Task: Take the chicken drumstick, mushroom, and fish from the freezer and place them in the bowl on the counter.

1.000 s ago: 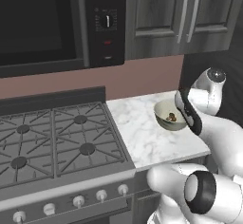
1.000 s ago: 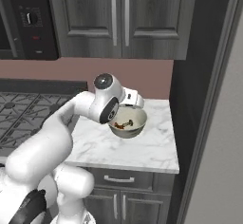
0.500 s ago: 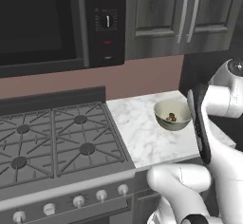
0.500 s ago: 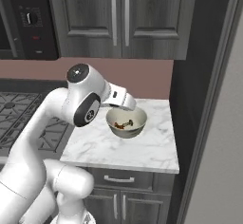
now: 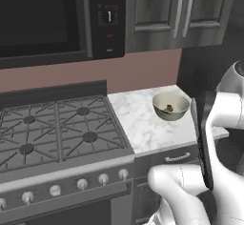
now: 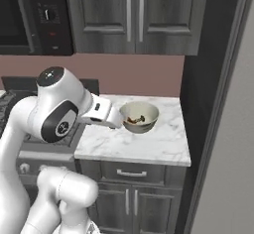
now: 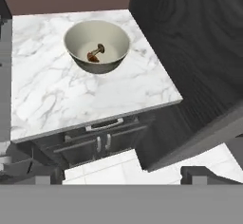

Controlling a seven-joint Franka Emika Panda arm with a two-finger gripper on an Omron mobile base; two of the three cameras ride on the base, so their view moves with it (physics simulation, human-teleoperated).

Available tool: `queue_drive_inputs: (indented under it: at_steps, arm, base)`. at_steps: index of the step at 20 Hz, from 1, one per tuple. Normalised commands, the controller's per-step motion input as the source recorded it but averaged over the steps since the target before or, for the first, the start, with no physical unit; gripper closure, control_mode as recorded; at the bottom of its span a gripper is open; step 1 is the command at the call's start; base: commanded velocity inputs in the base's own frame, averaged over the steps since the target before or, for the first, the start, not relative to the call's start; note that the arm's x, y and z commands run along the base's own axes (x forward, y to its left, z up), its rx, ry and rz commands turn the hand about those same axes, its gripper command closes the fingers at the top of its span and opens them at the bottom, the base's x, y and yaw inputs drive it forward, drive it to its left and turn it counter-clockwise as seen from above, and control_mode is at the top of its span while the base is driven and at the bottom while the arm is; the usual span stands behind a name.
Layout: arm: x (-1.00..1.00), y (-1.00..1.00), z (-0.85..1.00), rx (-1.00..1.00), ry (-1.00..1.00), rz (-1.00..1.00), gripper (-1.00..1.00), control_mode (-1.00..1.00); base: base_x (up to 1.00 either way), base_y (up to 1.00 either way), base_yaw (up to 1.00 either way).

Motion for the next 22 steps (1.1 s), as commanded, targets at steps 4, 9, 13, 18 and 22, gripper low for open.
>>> queue_drive_inputs:
  at_steps: [4,9,13,18,22]
  arm:
    - [0.00,0.00,0.00,0.00,0.00,0.00,-1.00,1.00]
    - [0.00,0.00,0.00,0.00,0.00,0.00,-1.00,1.00]
    - [0.00,0.00,0.00,0.00,0.00,0.00,-1.00,1.00]
    - [0.00,0.00,0.00,0.00,0.00,0.00,-1.00,1.00]
    - [0.00,0.00,0.00,0.00,0.00,0.00,-1.00,1.00]
  base:
    - [-1.00,0.00,0.00]
    - [-0.87,-0.90,-0.12]
    - [-0.23,-1.00,-0.06]
    - [-0.22,-1.00,-0.04]
    - [-0.07,-1.00,0.00]
